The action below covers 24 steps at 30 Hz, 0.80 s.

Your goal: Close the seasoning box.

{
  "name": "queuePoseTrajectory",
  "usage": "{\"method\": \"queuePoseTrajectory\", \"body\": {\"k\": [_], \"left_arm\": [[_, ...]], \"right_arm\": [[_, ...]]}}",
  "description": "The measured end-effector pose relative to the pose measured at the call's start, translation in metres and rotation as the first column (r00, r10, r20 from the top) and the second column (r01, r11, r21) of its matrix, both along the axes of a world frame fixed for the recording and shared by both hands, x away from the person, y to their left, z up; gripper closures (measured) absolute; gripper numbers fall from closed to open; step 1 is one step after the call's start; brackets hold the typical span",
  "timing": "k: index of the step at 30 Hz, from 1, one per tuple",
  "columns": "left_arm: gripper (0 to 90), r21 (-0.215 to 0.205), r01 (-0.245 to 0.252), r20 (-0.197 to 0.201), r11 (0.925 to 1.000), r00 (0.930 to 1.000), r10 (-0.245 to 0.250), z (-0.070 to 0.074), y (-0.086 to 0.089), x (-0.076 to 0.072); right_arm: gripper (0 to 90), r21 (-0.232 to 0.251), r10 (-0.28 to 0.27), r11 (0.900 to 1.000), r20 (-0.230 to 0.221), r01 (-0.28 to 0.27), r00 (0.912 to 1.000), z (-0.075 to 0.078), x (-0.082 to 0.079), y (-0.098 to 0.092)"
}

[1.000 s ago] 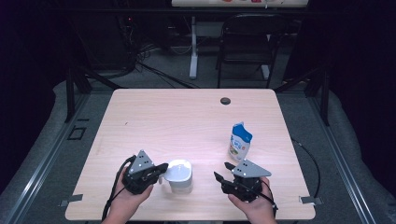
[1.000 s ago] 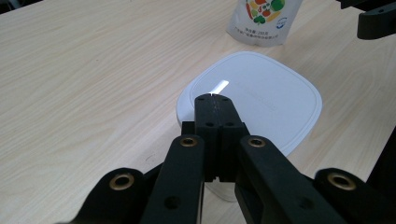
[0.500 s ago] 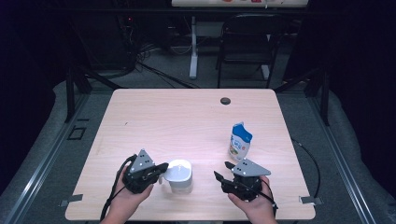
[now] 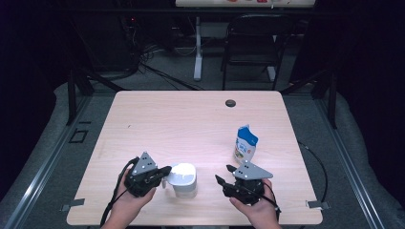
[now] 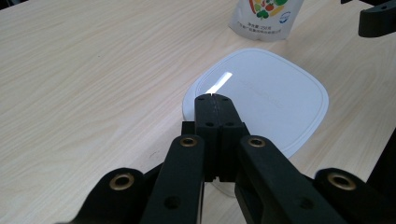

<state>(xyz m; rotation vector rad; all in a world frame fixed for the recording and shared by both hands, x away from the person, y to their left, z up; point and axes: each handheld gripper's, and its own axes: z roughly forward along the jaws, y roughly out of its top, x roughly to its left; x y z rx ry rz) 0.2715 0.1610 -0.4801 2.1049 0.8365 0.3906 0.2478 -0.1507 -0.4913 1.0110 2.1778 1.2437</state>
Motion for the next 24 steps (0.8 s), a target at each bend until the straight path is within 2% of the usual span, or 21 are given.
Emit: {"method": "queuePoseTrajectory", "body": {"k": [24], "left_arm": [[90.0,0.001,-0.006,0.001,1.0,1.0,0.006,0.0,0.003,-0.004]], "right_arm": [[48.4,-0.018,0.041,0.999,-0.014,-0.041,0.999,-0.004,0.008,0.022]]}}
